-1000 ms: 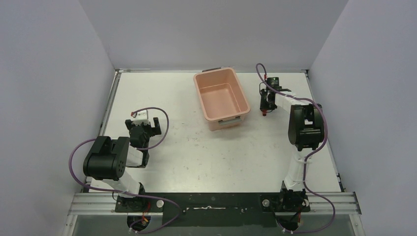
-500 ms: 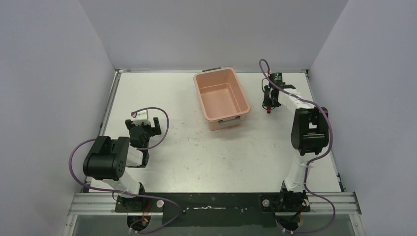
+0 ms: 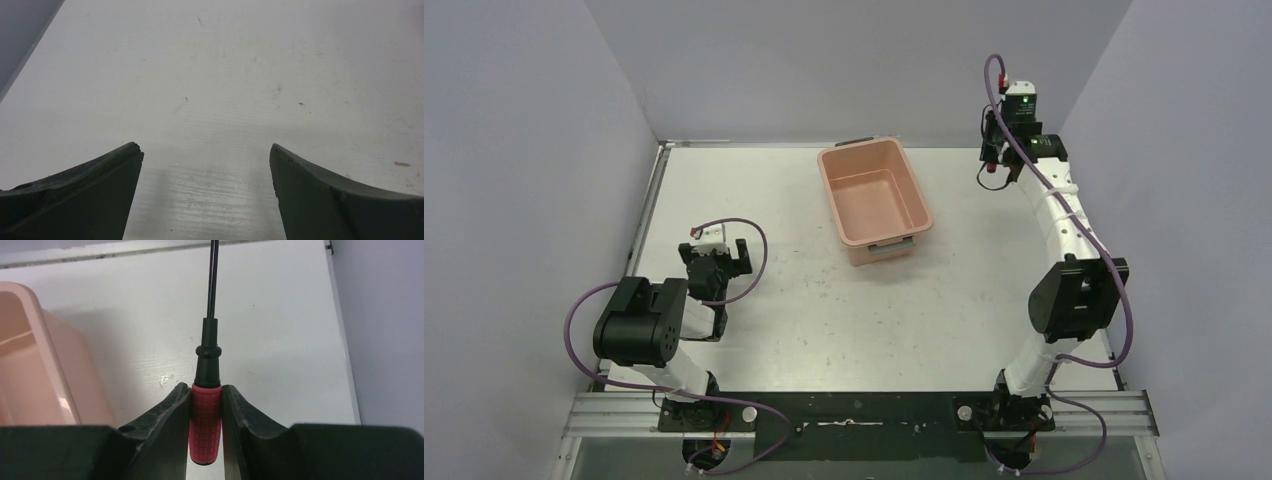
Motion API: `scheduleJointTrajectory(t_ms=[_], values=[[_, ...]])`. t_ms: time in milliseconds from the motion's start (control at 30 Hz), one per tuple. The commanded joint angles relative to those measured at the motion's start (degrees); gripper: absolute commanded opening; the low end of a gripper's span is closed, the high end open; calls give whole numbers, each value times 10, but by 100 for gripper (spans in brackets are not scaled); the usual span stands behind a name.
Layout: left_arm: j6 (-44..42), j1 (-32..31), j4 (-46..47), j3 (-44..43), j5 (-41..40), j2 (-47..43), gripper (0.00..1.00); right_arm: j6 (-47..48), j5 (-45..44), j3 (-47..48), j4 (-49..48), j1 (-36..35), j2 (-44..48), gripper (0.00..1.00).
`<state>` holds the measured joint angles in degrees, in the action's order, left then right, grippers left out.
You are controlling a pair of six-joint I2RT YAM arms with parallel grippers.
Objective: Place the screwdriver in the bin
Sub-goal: Place the screwdriver in the bin.
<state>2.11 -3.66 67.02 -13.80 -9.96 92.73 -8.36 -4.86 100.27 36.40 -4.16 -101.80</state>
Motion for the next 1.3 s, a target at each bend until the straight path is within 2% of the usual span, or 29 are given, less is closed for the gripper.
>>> scheduleJointTrajectory(t_ms=[0,267,500,1033,1267], values=[[-3,1,22,-8,5,-4,97,5,-19,59,37,-2,45,0],[-3,1,22,-8,5,-4,97,1,-52,122,85,-28,61,0],[-4,1,22,-8,5,-4,97,-19,-91,155,122,-107,51,0],[-3,1,21,-8,4,-4,97,-61,-109,146,95,-278,18,0],[-3,1,22,-8,5,-4,97,-68,-103,144,79,-317,-3,0]])
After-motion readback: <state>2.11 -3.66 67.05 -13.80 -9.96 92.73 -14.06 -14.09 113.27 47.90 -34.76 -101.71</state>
